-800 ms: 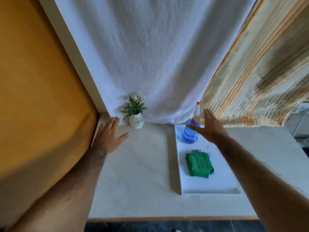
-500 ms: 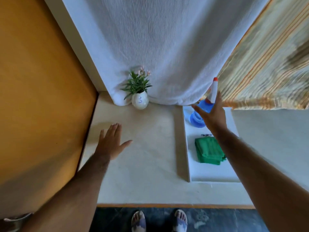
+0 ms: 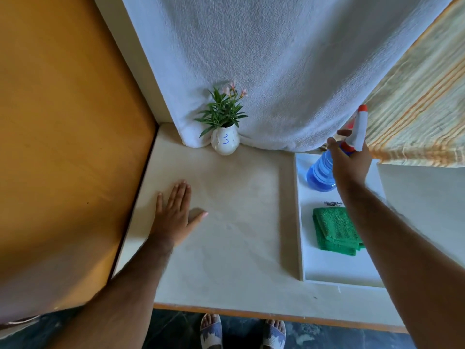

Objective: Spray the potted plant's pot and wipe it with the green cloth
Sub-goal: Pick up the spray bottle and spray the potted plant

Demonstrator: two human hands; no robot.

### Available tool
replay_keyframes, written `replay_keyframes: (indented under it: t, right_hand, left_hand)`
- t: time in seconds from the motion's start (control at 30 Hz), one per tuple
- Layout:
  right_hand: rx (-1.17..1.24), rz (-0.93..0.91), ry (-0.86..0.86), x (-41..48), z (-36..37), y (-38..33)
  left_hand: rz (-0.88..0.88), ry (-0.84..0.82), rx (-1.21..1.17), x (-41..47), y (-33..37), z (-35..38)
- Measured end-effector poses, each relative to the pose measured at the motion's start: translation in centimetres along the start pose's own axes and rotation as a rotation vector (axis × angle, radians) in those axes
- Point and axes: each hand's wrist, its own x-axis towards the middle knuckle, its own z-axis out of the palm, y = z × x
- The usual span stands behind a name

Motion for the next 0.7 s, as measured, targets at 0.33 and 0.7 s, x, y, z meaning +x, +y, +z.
replay_keyframes:
  t: [0.33,0.7]
  right_hand:
    - [-0.002,0.002,-0.152,-0.8,2.0,-5.5]
    - [-0.295,0.122,-0.649,-9.0,11.8,-5.6]
  left_hand:
    - [0.008,0.028,-0.017,-0.1,-0.3,0.3]
    - [0.036,0.218,-0.01,0.0,-0.9,1.7]
